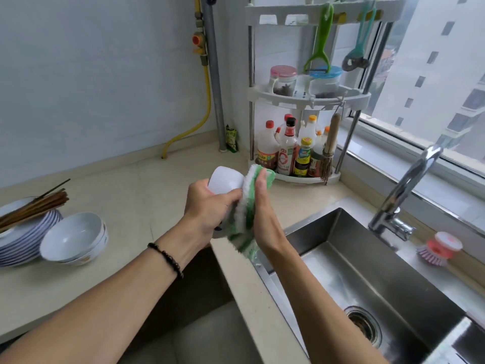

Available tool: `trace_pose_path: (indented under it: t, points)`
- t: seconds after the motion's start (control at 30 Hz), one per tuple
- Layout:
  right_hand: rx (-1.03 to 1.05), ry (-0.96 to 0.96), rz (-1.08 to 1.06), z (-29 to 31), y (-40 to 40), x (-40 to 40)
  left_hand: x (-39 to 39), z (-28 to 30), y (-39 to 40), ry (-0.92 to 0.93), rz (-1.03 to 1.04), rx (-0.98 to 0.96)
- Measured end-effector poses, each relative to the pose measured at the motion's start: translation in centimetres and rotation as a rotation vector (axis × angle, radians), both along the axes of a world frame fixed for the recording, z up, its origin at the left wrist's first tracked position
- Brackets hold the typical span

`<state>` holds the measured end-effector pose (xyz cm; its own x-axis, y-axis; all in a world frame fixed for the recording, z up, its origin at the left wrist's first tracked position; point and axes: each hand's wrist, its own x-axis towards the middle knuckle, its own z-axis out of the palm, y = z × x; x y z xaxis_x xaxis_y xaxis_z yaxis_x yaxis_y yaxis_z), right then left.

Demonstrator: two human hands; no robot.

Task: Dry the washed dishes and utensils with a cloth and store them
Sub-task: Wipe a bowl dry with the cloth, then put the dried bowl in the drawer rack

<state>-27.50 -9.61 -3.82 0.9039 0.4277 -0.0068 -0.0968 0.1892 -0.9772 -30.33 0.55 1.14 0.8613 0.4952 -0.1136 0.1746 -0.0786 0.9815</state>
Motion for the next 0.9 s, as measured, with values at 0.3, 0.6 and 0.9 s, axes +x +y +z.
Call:
trace_pose_path:
  t: [0.3, 0.6, 0.9]
  points:
    - [-0.313, -0.354, 0.004, 1.2, 10.0, -5.2, -8.9, 0.4, 12.3, 0.048, -0.288, 0.272]
    - [-0.351, -0.548, 0.137, 0.2, 22.3, -15.1, -19.6, -1.6, 24.4, 0.08, -0.373, 0.289]
    - [-0.183, 0.596, 0.207, -4.4, 29.9, -20.9, -27.5, -6.7, 31.3, 0.036, 0.17, -0.208]
